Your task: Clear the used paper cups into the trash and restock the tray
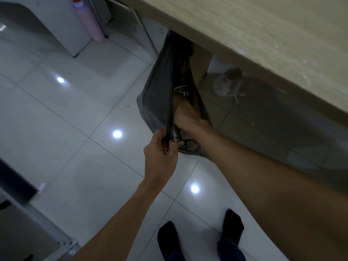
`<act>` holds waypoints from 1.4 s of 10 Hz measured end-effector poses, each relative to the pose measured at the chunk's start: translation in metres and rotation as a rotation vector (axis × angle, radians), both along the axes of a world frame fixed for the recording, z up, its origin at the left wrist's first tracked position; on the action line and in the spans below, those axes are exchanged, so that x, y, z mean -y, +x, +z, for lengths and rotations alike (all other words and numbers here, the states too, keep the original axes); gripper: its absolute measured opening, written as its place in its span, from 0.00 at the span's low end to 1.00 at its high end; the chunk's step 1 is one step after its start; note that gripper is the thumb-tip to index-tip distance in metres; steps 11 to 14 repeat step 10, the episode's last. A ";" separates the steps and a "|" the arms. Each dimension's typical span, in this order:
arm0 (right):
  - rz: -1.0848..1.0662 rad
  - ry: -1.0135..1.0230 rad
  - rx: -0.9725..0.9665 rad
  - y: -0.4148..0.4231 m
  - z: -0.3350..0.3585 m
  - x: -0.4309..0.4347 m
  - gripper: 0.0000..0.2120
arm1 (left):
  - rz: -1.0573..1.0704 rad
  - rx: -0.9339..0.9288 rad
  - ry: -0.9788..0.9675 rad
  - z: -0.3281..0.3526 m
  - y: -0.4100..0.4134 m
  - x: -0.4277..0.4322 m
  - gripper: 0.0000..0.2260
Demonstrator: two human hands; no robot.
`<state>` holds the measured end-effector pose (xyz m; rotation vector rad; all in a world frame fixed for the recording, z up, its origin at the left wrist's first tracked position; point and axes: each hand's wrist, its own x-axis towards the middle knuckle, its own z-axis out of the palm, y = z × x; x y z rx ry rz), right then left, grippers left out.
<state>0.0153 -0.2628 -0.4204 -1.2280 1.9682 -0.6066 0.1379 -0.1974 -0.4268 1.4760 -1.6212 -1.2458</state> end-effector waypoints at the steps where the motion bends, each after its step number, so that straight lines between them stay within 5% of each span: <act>1: 0.040 0.001 0.058 -0.008 0.008 0.001 0.17 | -0.012 0.027 0.003 0.003 0.005 0.003 0.05; 3: -0.300 -0.074 0.093 -0.024 0.034 -0.031 0.15 | -0.057 0.245 0.002 0.015 0.011 0.005 0.01; 6: -0.368 0.000 0.138 -0.032 0.078 -0.104 0.10 | -0.169 0.510 0.020 0.062 0.012 0.001 0.06; 10: -0.534 -0.154 0.096 -0.045 0.231 -0.258 0.05 | -0.369 0.169 -0.065 0.205 -0.019 -0.045 0.07; 14: -0.534 -0.154 0.096 -0.045 0.231 -0.258 0.05 | -0.369 0.169 -0.065 0.205 -0.019 -0.045 0.07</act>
